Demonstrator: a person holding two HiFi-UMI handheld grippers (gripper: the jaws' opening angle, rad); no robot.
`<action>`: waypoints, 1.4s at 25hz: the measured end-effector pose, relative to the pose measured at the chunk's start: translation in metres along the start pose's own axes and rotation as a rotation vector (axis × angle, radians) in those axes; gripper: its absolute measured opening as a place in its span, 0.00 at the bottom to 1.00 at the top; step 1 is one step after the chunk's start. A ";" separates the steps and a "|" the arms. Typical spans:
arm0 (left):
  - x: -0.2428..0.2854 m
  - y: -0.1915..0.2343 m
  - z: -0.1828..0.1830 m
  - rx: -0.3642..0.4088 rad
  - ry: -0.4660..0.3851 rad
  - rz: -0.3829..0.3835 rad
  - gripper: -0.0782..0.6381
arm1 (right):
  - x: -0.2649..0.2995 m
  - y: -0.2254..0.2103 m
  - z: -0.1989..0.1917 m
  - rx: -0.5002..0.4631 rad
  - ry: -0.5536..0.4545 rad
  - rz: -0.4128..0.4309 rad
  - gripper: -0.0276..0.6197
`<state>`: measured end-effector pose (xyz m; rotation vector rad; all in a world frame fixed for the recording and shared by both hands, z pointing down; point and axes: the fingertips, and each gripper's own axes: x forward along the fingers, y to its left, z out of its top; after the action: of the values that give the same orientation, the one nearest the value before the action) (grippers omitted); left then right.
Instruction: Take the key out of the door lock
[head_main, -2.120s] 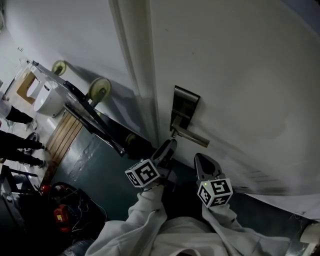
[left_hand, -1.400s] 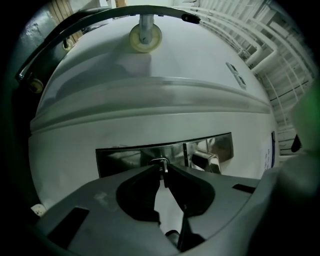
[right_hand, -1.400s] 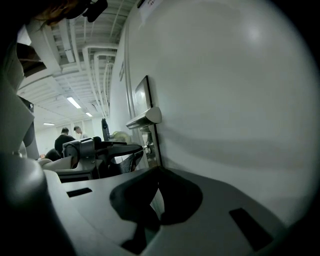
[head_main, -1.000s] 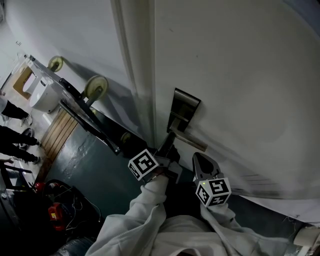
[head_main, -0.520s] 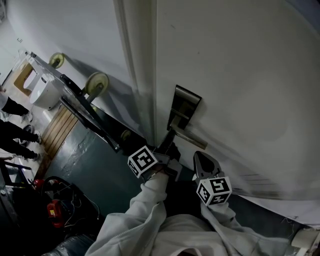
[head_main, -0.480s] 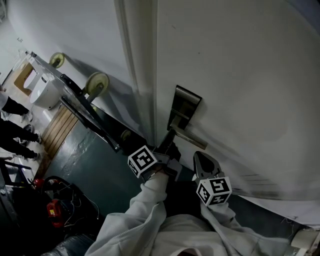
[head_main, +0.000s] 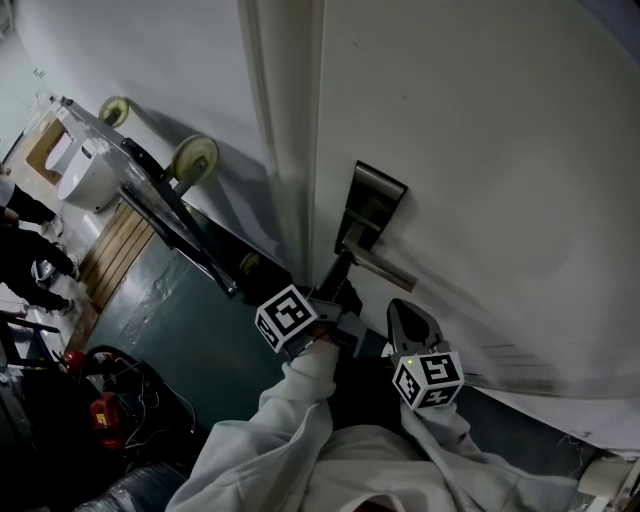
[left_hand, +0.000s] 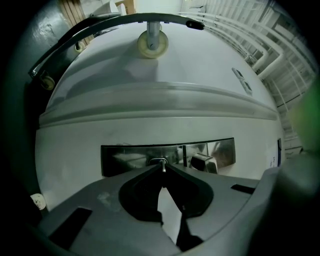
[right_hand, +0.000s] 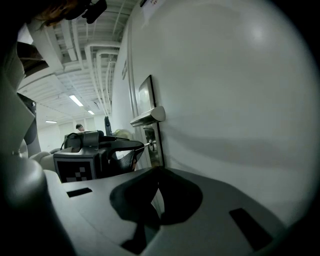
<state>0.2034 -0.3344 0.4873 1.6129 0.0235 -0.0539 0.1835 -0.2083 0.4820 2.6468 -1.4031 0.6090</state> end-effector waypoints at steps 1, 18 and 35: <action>-0.004 0.000 0.000 0.005 -0.004 -0.002 0.14 | 0.000 0.000 0.000 -0.001 0.000 -0.001 0.12; -0.036 0.002 -0.006 0.010 0.004 -0.026 0.15 | -0.008 0.018 -0.007 -0.026 0.009 0.035 0.12; -0.056 -0.004 0.010 0.188 -0.035 -0.020 0.15 | -0.004 0.029 -0.002 -0.037 -0.008 0.107 0.12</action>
<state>0.1470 -0.3437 0.4854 1.7994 0.0077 -0.1018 0.1575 -0.2208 0.4795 2.5624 -1.5506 0.5769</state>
